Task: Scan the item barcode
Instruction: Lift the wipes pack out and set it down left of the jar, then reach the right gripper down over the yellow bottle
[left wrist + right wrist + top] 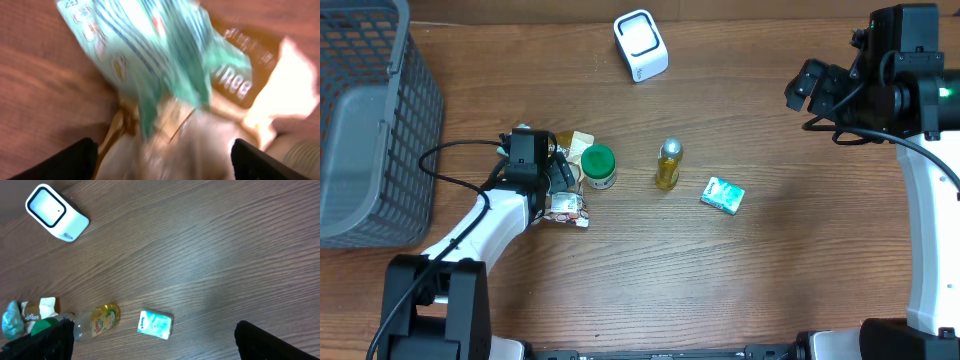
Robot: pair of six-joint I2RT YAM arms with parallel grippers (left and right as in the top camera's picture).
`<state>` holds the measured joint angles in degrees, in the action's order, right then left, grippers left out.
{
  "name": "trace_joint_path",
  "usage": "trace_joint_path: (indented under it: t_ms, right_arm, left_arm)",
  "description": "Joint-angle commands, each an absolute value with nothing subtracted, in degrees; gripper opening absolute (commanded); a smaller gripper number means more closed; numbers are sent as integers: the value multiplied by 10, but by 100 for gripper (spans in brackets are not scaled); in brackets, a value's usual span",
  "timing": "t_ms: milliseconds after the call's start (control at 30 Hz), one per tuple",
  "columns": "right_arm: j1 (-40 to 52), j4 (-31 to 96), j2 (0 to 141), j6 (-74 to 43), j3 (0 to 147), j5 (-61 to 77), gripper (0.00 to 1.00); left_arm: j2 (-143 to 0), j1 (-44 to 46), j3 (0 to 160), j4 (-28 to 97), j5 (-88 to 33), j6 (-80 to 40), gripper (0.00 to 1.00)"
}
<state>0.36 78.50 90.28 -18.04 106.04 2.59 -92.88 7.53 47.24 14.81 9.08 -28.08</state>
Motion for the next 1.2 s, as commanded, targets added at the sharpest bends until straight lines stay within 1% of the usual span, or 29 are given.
trace_joint_path:
  t_ms: [0,100,200,333,433,567,1000,1167]
  right_arm:
    - [3,781,899,-184,1060,26,100]
    - [3,781,899,-184,1060,26,100]
    - [3,781,899,-184,1060,27,100]
    - [3,781,899,-184,1060,26,100]
    - [3,779,899,-185,1060,27,100]
    - [3,770,899,-185,1060,27,100]
    - [3,768,899,-185,1060,28,100]
    - [3,776,899,-175,1060,78,100]
  left_arm:
    - [-889,75,523,194,89,-250,86]
    - [-872,73,610,281,75,-190,88]
    - [-873,73,719,387,64,-128,94]
    - [-873,68,860,519,63,-75,100]
    - [-873,63,924,569,66,-41,100]
    - [-873,56,946,591,85,-34,100]
    - [-879,57,946,591,85,-34,100]
    - [-879,57,946,591,85,-34,100]
